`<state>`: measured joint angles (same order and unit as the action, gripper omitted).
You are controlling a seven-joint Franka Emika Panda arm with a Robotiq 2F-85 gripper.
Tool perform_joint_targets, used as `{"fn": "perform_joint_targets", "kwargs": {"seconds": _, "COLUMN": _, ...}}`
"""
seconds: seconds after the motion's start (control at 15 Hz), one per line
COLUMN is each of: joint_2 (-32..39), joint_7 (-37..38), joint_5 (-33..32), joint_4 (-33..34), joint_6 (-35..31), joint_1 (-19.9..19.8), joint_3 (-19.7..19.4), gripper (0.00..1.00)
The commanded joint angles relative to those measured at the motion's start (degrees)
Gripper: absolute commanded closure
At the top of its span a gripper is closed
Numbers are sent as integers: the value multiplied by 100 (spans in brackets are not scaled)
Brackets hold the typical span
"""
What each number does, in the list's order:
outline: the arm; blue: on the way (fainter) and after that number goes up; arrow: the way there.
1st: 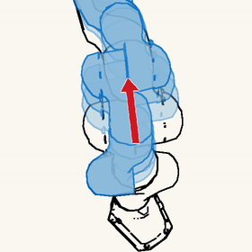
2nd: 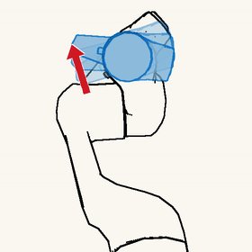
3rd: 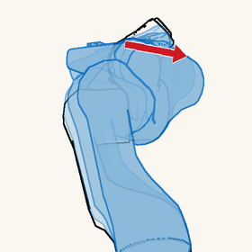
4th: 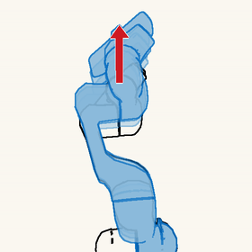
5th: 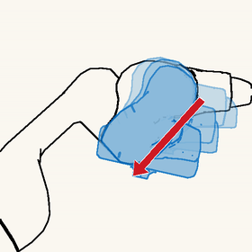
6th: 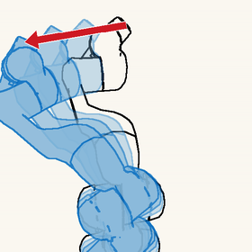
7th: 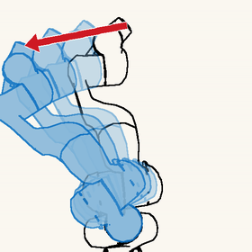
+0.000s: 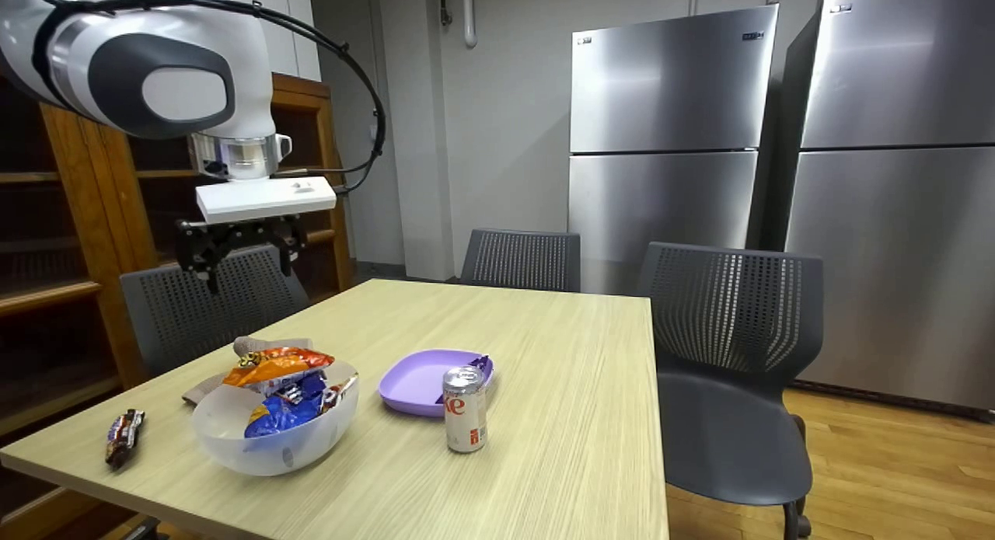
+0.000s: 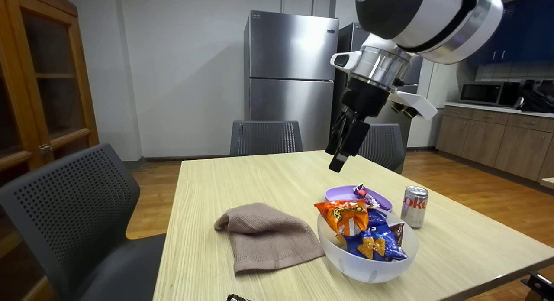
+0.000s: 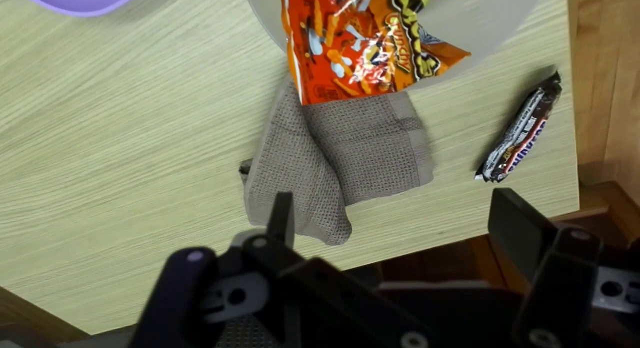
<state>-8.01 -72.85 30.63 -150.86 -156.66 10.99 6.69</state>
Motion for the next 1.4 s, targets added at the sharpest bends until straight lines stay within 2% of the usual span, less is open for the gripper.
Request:
{"fn": "perform_joint_targets", "kwargs": {"seconds": 0.0, "joint_2": -17, "joint_7": 145, "joint_5": -63, "joint_4": 2, "joint_6": 9, "joint_1": 171, "joint_3": -127, "gripper": 0}}
{"fn": "perform_joint_targets", "kwargs": {"seconds": 0.53, "joint_2": -23, "joint_7": 230, "joint_5": -61, "joint_4": 2, "joint_6": 13, "joint_1": 203, "joint_3": -129, "gripper": 0}}
{"fn": "perform_joint_targets", "kwargs": {"seconds": 0.73, "joint_2": -94, "joint_7": 180, "joint_5": 133, "joint_4": 35, "joint_6": 175, "joint_1": 385, "joint_3": -65, "gripper": 0}}
{"fn": "perform_joint_targets", "kwargs": {"seconds": 1.33, "joint_2": -50, "joint_7": 347, "joint_5": 106, "joint_4": 133, "joint_6": 503, "joint_1": 979, "joint_3": 201, "gripper": 0}}
